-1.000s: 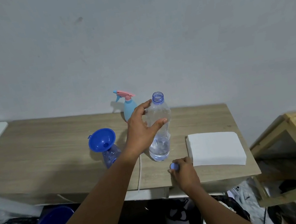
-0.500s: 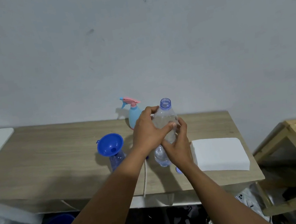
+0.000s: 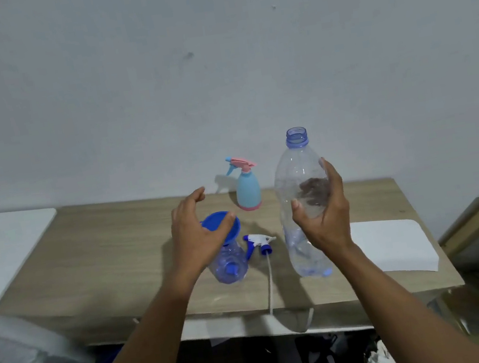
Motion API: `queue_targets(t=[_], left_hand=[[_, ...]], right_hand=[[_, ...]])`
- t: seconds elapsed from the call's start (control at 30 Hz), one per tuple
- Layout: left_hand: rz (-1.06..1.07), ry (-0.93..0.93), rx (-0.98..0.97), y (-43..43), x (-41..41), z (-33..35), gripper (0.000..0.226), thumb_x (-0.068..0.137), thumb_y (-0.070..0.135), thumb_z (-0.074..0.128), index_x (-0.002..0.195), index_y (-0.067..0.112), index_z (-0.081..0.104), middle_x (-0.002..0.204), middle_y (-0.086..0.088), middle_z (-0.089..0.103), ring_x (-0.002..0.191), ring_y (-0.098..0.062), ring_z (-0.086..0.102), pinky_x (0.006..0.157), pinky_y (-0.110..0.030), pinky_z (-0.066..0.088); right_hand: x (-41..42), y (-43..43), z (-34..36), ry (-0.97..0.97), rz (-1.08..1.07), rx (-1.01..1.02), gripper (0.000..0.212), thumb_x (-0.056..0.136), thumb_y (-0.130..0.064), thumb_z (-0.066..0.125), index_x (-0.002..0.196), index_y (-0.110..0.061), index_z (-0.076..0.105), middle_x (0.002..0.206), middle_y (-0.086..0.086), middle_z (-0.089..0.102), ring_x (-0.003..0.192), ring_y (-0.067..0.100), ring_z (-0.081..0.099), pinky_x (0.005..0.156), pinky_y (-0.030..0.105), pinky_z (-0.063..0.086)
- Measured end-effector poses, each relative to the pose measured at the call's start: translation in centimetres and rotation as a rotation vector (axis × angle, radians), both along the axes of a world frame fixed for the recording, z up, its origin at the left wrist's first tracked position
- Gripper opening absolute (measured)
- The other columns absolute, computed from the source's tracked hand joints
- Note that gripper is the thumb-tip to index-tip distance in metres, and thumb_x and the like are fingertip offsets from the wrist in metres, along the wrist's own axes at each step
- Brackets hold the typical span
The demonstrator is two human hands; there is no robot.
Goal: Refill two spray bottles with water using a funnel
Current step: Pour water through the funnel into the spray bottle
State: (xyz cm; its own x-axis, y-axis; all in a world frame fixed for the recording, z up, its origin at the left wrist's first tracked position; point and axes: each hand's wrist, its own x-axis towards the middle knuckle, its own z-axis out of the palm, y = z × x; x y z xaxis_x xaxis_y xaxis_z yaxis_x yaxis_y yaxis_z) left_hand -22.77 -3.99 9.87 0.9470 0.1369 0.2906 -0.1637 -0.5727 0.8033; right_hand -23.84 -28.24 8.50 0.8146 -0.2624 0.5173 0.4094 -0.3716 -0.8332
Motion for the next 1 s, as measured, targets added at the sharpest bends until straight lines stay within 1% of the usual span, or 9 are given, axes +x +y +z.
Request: queue_targets(t=[0.07,0.17,0.3,0.4,0.47,0.6,0.8,0.93,1.0], left_hand=[[-0.009,0.071,0.065,1.3,-0.5,-1.3,0.084,0.065,0.046,0.084,0.137,0.024,0.046,0.128,0.011,0.054,0.124,-0.012,0.043,0.097,-0.024,0.038],[-0.039,0.166,0.109,2.2,-0.9,-3.0,0.100,0.057,0.053,0.087,0.141,0.020,0.043,0.135,0.005,0.052,0.128,-0.018,0.043,0.105,-0.036,0.040],[-0.084,0.247,0.076,2.8,-0.4,-3.8,0.114,0.051,0.058,0.089,0.144,0.017,0.039,0.141,0.001,0.048,0.130,-0.018,0.046,0.106,-0.036,0.042],[-0.095,0.301,0.019,3.2,0.2,-4.1,0.118,0.051,0.052,0.091,0.148,0.018,0.033,0.149,-0.001,0.041,0.134,-0.018,0.045,0.107,-0.040,0.043],[-0.111,0.330,-0.025,3.4,0.5,-4.2,0.121,0.049,0.052,0.092,0.148,0.019,0.032,0.149,0.000,0.043,0.132,-0.019,0.047,0.105,-0.044,0.045],[-0.167,0.341,-0.137,3.5,0.8,-4.2,0.104,0.056,0.035,0.095,0.143,0.020,0.040,0.130,0.004,0.056,0.115,-0.017,0.059,0.098,-0.037,0.051],[-0.190,0.287,-0.232,3.2,0.7,-4.2,0.079,0.058,0.019,0.095,0.124,0.026,0.052,0.111,0.012,0.059,0.105,-0.014,0.062,0.080,-0.018,0.050],[-0.161,0.258,-0.286,3.0,0.7,-4.3,0.075,0.057,0.016,0.094,0.117,0.033,0.053,0.115,0.008,0.062,0.094,-0.016,0.068,0.079,-0.027,0.057],[-0.163,0.246,-0.282,2.9,0.7,-4.2,0.073,0.058,0.015,0.094,0.114,0.037,0.052,0.110,0.015,0.060,0.092,-0.015,0.069,0.076,-0.023,0.056]], right_hand=[[-0.4,1.0,0.4,0.065,0.017,-0.013,0.094,0.072,-0.045,0.084,0.148,-0.024,0.033,0.100,-0.009,0.064,0.088,0.006,0.067,0.079,0.023,0.055],[-1.1,2.7,0.4,0.141,0.045,-0.119,0.094,0.067,-0.055,0.083,0.144,-0.034,0.034,0.098,-0.010,0.065,0.086,0.006,0.068,0.078,0.027,0.058],[-1.4,4.0,0.3,0.214,0.095,-0.322,0.089,0.069,-0.059,0.081,0.143,-0.046,0.034,0.096,-0.013,0.065,0.087,0.006,0.068,0.078,0.036,0.059],[-1.4,3.9,0.6,0.309,0.131,-0.464,0.089,0.069,-0.061,0.078,0.144,-0.052,0.032,0.095,-0.013,0.067,0.085,0.005,0.067,0.080,0.037,0.059],[-1.4,3.5,0.8,0.354,0.145,-0.526,0.089,0.069,-0.062,0.078,0.144,-0.053,0.031,0.094,-0.013,0.068,0.083,0.004,0.067,0.080,0.036,0.059],[-1.5,2.9,1.1,0.425,0.161,-0.698,0.090,0.071,-0.069,0.074,0.146,-0.055,0.026,0.092,-0.014,0.067,0.078,0.003,0.065,0.074,0.032,0.059],[-1.1,1.7,1.3,0.522,0.189,-0.868,0.093,0.071,-0.075,0.067,0.150,-0.049,0.024,0.097,-0.011,0.068,0.082,0.013,0.064,0.078,0.037,0.057],[-0.8,0.9,2.1,0.562,0.176,-0.964,0.093,0.070,-0.075,0.065,0.150,-0.051,0.024,0.097,-0.011,0.069,0.081,0.011,0.059,0.077,0.035,0.055],[-0.7,0.6,2.6,0.578,0.174,-1.018,0.092,0.070,-0.074,0.065,0.149,-0.052,0.023,0.097,-0.012,0.069,0.085,0.012,0.060,0.077,0.034,0.054]])
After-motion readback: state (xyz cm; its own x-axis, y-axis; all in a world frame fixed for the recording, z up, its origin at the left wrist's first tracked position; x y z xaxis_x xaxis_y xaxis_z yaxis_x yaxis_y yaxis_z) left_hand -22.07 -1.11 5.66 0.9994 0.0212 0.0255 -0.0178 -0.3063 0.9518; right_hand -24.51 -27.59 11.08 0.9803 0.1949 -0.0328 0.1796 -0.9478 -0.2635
